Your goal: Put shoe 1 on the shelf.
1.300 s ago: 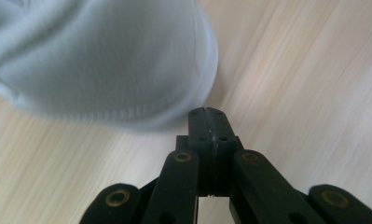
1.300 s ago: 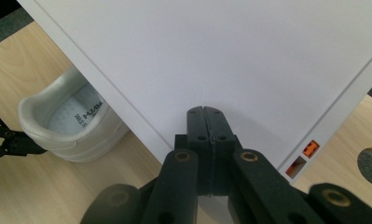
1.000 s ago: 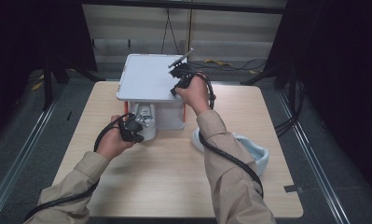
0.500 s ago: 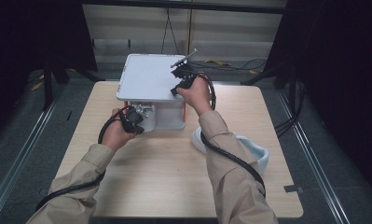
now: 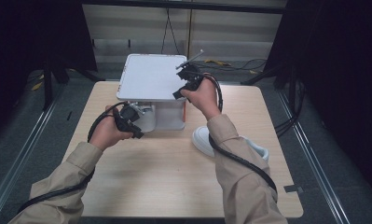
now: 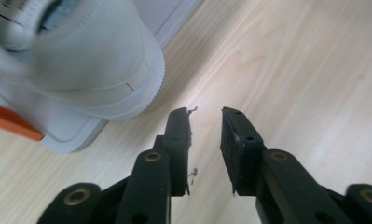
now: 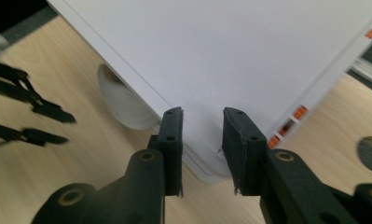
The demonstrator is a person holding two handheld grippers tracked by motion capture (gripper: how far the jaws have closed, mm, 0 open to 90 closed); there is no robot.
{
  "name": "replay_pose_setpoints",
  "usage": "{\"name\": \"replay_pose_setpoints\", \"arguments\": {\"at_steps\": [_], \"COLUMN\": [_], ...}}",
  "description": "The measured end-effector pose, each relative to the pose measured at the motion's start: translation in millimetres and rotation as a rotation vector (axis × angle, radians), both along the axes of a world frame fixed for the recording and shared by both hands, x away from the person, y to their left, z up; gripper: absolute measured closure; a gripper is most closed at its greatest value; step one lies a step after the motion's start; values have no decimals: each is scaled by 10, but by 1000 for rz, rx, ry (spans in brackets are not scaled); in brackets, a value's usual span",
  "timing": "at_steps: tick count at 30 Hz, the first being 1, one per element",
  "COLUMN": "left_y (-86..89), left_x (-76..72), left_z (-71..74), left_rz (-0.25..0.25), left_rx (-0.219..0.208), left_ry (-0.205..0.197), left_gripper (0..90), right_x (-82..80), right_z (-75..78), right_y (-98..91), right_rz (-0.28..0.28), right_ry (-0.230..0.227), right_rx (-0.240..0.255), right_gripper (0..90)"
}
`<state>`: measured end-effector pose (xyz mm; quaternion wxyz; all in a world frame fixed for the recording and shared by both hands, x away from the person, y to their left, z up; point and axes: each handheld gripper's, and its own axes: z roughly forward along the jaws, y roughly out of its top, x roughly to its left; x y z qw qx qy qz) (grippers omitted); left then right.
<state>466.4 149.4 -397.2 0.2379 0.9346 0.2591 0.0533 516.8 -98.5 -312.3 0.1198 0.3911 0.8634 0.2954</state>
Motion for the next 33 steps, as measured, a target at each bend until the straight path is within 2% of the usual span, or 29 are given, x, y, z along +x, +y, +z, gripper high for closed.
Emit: {"name": "replay_pose_setpoints", "arguments": {"at_steps": [2,4,6,7,15,20,23,26,27,29,32,33], "left_y": [9,2,-20,-34,-98,-58,-20,-4,-3,-5,4,13], "left_x": [-9,-11,-9,-3,61,175,275,346,409,476,573,607], "left_z": [122,233,332,375,619,764,832,860,878,884,878,873], "left_rz": [-4,-7,-12,-23,-34,-3,22,40,57,76,111,121], "left_rx": [-6,0,11,35,15,-28,-52,-67,-77,-85,-134,-138], "left_ry": [1,-1,-10,-12,-4,2,-23,-30,-48,-66,-80,-84], "left_gripper": [695,679,660,660,673,717,733,764,776,785,810,812], "right_x": [-74,-161,-256,-302,-612,-745,-806,-835,-861,-883,-906,-915], "right_z": [20,25,18,7,-200,-342,-379,-404,-421,-438,-469,-480], "right_y": [-87,-197,-305,-362,-788,-993,-1072,-1102,-1128,-1157,-1211,-1228], "right_rz": [15,15,17,15,8,6,6,14,18,18,16,9], "right_ry": [-15,-10,-4,3,46,78,88,99,104,110,124,125], "right_rx": [-16,-18,-24,-32,-37,-45,-54,-66,-84,-85,-87,-86], "right_gripper": [650,634,620,614,576,557,541,534,526,520,517,516]}}
